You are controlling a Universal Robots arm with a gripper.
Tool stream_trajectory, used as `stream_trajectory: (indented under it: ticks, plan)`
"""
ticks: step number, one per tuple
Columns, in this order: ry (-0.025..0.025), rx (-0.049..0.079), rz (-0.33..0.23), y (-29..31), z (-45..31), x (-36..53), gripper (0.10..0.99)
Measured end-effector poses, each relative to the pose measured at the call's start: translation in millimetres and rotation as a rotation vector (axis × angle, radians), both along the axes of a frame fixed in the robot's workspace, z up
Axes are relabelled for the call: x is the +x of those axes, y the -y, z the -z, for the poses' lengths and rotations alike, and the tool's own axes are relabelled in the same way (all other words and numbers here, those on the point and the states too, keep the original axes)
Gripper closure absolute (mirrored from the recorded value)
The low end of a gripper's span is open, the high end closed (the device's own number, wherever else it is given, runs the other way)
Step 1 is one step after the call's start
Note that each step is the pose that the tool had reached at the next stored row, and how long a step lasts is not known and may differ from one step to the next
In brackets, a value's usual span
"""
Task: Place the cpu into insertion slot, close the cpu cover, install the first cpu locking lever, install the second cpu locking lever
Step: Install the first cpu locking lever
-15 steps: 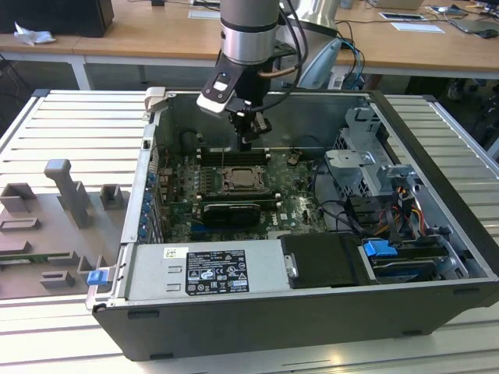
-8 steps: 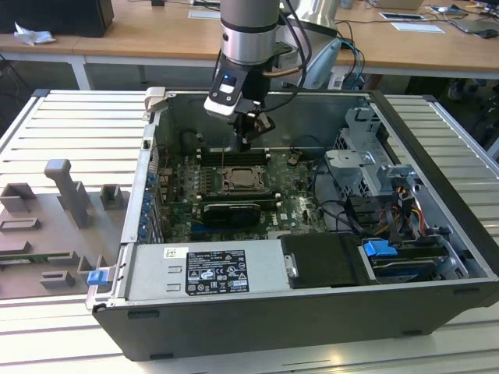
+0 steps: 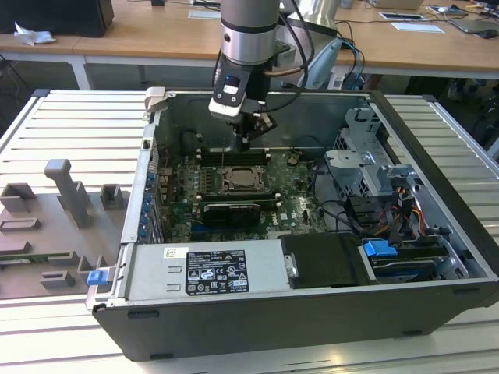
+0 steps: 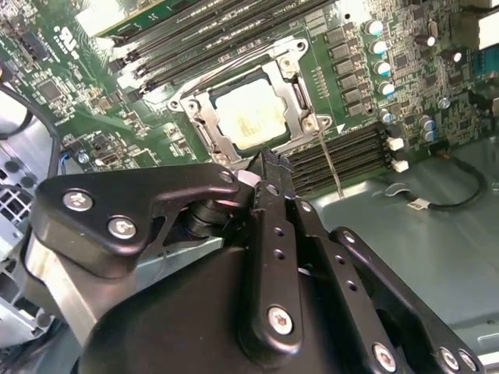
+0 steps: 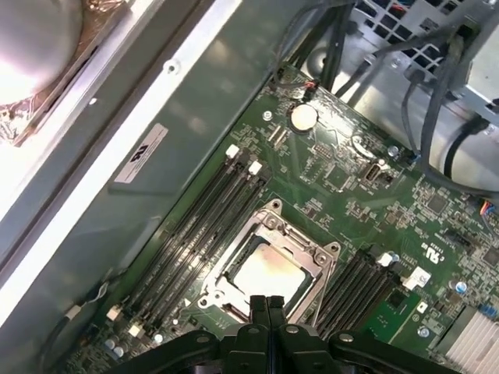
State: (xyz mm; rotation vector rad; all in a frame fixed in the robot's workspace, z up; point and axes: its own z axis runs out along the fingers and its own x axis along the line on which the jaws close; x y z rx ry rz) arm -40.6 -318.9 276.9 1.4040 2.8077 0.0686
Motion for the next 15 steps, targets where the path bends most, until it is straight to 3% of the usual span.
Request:
stream_trajectory:
  ticks: [15]
  plan:
    - [0.0, 0.0, -0.184, 0.0, 0.0, 0.0, 0.98]
